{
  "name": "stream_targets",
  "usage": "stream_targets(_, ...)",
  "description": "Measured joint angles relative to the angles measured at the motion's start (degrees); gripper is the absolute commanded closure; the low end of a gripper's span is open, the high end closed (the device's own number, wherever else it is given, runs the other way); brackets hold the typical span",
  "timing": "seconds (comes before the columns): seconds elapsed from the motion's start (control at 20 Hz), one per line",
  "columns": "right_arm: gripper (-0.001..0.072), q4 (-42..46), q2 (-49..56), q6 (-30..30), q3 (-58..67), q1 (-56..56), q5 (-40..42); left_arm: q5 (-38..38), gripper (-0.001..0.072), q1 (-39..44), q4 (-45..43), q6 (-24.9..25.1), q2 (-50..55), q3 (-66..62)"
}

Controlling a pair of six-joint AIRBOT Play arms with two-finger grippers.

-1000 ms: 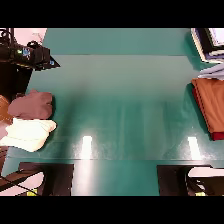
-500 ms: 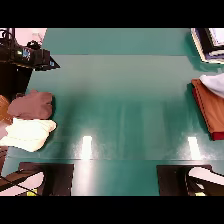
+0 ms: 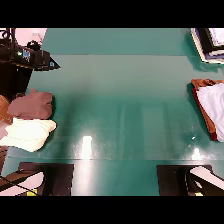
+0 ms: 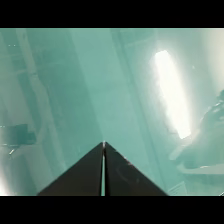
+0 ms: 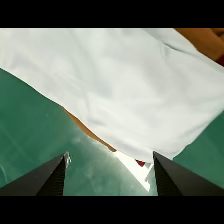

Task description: Fold the shirts.

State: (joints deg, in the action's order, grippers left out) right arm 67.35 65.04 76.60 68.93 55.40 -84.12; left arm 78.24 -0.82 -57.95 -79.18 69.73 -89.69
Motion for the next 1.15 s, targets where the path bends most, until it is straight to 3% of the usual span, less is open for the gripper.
stream_targets(0.15,0.0104,-2.95,-1.01,0.26,2.05,-0.63,1.31,0.00,0.0686,0.00,0.00,0.04,0.00,0.00)
stream_targets(0.35,0.0107,-10.62,-1.42,0.42,7.50,-9.44,2.56,-0.24,0.0686,0.00,0.00,0.13,0.00,0.00)
stream_targets(0.6,0.0513,-13.97,-1.55,0.39,12.61,-28.59,4.83,-0.46,0.0686,0.00,0.02,-0.02,0.00,0.00)
stream_targets(0.65,0.0640,-14.19,-1.55,0.20,13.05,-32.22,5.57,-0.72,0.0686,0.00,0.04,-0.07,0.00,0.00)
stream_targets(0.7,0.0696,-14.34,-1.55,-0.33,13.42,-35.80,6.51,-1.05,0.0686,0.00,0.07,-0.17,0.00,0.00)
stream_targets(0.9,0.0696,-14.64,-1.55,-2.54,14.08,-45.99,9.05,-2.16,0.0687,0.00,0.11,-0.24,0.00,0.00)
stream_targets(1.15,0.0696,-14.67,-1.55,-3.50,14.27,-50.14,9.94,-2.64,0.0686,0.00,0.13,-0.33,0.00,0.00)
